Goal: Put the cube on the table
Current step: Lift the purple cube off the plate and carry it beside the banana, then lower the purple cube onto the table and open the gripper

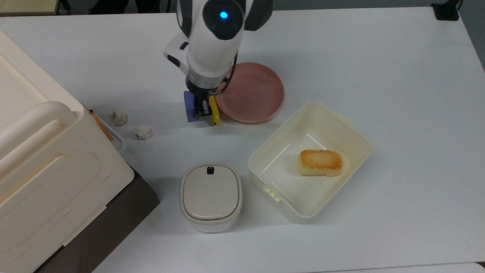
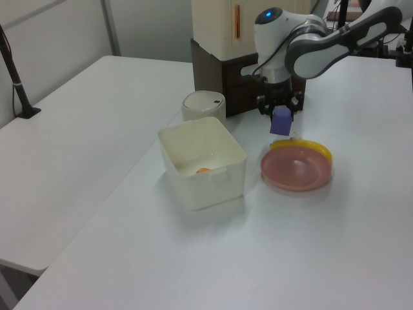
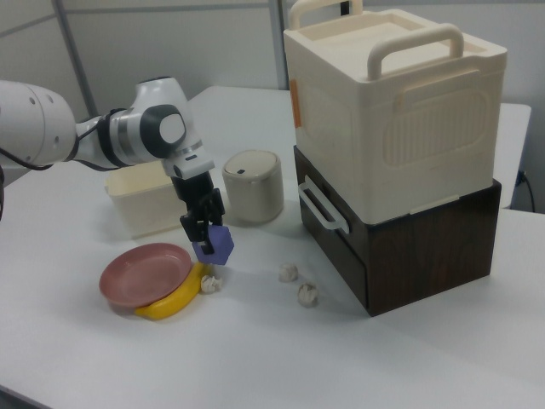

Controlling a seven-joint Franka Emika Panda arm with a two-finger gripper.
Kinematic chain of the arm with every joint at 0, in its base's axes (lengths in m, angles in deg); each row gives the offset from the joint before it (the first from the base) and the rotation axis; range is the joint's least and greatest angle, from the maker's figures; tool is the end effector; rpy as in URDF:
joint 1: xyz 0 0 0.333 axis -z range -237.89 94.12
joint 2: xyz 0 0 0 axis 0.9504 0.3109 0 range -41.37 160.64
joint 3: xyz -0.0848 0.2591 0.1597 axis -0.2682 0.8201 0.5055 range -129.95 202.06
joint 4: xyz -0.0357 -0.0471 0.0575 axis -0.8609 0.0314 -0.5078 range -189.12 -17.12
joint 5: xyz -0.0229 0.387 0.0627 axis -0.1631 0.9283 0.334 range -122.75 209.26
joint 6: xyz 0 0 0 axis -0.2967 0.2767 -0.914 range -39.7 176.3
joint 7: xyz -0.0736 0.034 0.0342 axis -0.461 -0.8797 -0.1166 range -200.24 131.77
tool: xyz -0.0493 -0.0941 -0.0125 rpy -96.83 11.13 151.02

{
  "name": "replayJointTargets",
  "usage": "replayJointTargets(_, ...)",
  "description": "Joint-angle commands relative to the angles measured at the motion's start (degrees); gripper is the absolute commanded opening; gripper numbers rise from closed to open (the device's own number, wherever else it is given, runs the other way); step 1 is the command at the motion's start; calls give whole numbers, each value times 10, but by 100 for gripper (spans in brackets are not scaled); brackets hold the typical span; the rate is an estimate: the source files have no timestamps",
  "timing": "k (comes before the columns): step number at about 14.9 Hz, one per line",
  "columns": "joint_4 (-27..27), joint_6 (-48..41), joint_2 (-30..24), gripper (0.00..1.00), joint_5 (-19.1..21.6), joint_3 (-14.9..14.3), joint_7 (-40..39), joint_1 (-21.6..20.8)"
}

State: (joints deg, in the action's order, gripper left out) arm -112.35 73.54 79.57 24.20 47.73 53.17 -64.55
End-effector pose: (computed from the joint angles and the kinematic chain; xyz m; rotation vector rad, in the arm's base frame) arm 0.6368 0.0161 0.3758 2.2961 -1.7709 0.1303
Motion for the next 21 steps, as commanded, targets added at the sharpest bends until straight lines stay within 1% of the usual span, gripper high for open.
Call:
replayJointTargets(1,13,6,-8,100,27,-23,5,-9)
replayJointTargets(8,16,3,-9,100,24,-23,-7,-9)
replayJointTargets(13,17,1,-42,100,31,-30,-58,-2)
replayJointTargets(15,16,-5,-65,100,33,-29,-110,4)
replayJointTargets(17,20,-50,-81,100,46,-29,-191,6)
replayJointTargets(19,29,-92,-104,100,70,-31,-314,6)
replayJointTargets(21,28,-118,-125,100,79,-30,-437,6)
